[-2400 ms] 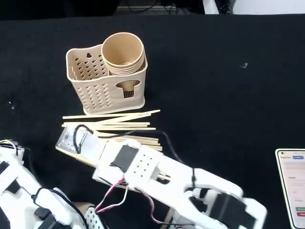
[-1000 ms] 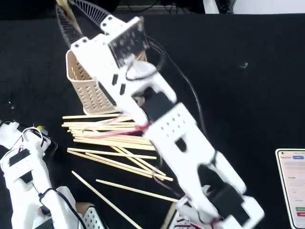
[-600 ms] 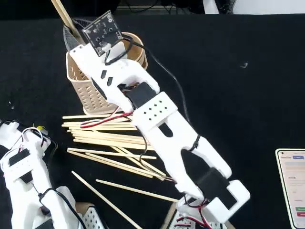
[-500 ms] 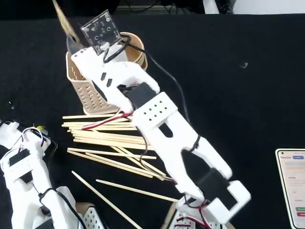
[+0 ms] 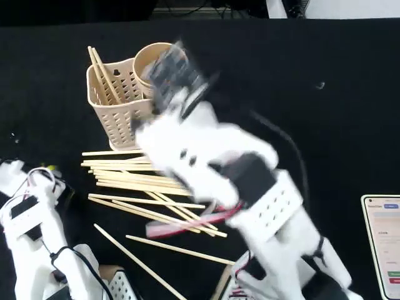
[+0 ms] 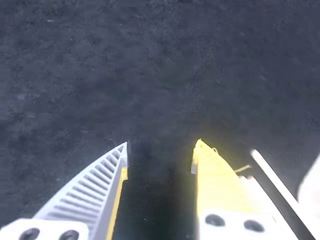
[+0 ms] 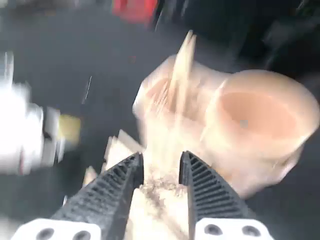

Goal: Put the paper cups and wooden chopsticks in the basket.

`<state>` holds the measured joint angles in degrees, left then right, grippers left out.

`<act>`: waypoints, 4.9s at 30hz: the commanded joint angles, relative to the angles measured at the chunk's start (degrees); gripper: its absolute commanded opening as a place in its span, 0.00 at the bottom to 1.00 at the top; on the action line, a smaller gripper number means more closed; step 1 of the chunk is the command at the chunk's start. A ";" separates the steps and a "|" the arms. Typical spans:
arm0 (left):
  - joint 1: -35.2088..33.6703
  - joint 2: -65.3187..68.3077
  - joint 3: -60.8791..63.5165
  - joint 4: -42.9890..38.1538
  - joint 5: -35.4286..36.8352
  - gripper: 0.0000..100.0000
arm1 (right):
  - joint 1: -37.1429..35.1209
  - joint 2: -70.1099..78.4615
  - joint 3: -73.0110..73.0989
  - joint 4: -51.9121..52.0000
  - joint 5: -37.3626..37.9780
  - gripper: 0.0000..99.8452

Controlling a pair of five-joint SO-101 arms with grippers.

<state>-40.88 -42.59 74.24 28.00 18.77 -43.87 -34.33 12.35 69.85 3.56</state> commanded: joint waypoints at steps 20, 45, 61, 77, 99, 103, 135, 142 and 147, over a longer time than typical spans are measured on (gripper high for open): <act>-16.92 -0.18 -3.74 -0.97 8.44 0.21 | -32.70 2.59 54.73 -37.19 -16.35 0.25; -16.75 -0.18 -3.56 -0.97 8.44 0.21 | -19.52 20.00 45.32 -32.44 -2.81 0.01; -16.48 -0.18 -3.65 -0.97 8.44 0.21 | -14.68 -7.87 43.47 -16.53 1.14 0.01; -14.73 -0.18 -3.30 -0.97 8.44 0.21 | -0.35 -25.01 17.63 -21.71 8.35 0.01; -10.24 -0.26 -2.07 -1.05 8.09 0.21 | 8.35 12.18 5.85 -80.97 -7.30 0.01; -10.24 -0.26 -2.07 -1.05 8.09 0.21 | 8.09 16.66 5.85 -80.79 -7.56 0.01; -10.24 -0.18 -2.24 -1.05 8.09 0.21 | -5.19 -19.91 53.58 -19.69 0.53 0.21; -10.24 -0.18 -2.24 -1.05 8.09 0.21 | -7.91 -12.26 60.70 -29.71 6.07 0.19; -10.24 -0.18 -2.24 -1.05 8.09 0.21 | -13.71 -5.58 56.31 -29.71 7.03 0.18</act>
<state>-51.87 -42.59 74.15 28.00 26.77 -53.54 -42.77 72.92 40.66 9.71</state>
